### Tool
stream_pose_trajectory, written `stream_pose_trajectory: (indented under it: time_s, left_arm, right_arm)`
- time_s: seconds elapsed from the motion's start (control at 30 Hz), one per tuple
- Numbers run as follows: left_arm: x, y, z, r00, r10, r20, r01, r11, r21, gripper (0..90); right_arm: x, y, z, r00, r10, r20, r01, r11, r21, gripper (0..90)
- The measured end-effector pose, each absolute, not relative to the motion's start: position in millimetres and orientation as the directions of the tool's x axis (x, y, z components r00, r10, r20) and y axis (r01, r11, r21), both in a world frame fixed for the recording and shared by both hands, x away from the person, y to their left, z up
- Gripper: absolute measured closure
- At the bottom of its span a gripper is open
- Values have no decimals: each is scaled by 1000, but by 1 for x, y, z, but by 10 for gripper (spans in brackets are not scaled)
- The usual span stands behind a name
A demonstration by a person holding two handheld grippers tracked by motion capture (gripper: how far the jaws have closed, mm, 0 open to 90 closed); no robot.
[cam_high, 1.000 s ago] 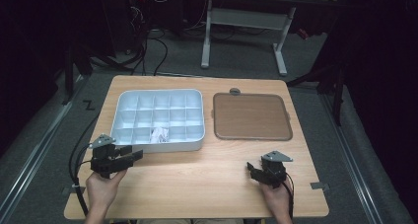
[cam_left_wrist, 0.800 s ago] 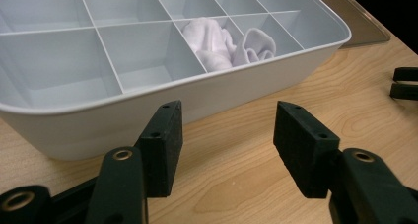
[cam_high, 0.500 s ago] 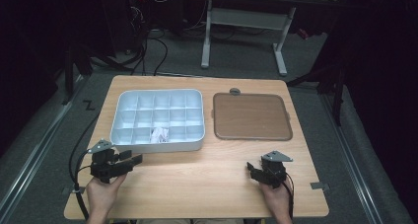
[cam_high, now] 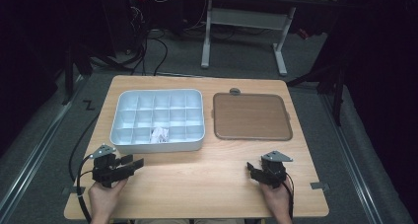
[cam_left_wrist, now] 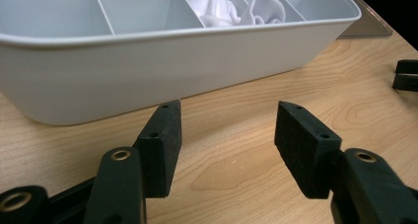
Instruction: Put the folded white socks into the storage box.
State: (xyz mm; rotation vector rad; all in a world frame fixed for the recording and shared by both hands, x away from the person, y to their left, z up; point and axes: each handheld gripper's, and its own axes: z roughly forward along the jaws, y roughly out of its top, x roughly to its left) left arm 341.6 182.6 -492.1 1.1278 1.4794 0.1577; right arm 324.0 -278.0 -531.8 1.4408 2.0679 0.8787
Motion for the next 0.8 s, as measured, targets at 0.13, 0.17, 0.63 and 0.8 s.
stream_pose_trajectory:
  time_s: [0.13, 0.17, 0.63, 0.8]
  left_arm:
    - [341, 181, -496, 178, 701, -691, 538, 519, 664, 442]
    - [340, 181, -497, 176, 701, -691, 539, 519, 663, 441]
    - [338, 170, -512, 165, 699, -696, 556, 517, 651, 440]
    - [339, 163, -519, 164, 707, -688, 569, 502, 651, 437]
  right_arm:
    - [324, -278, -532, -340, 940, -17, 641, 244, 728, 367]
    - [324, -278, -532, -340, 940, -17, 640, 245, 728, 367]
    - [324, -278, -532, -340, 940, -16, 641, 244, 728, 367]
    - [324, -278, -532, -340, 940, -16, 641, 244, 728, 367]
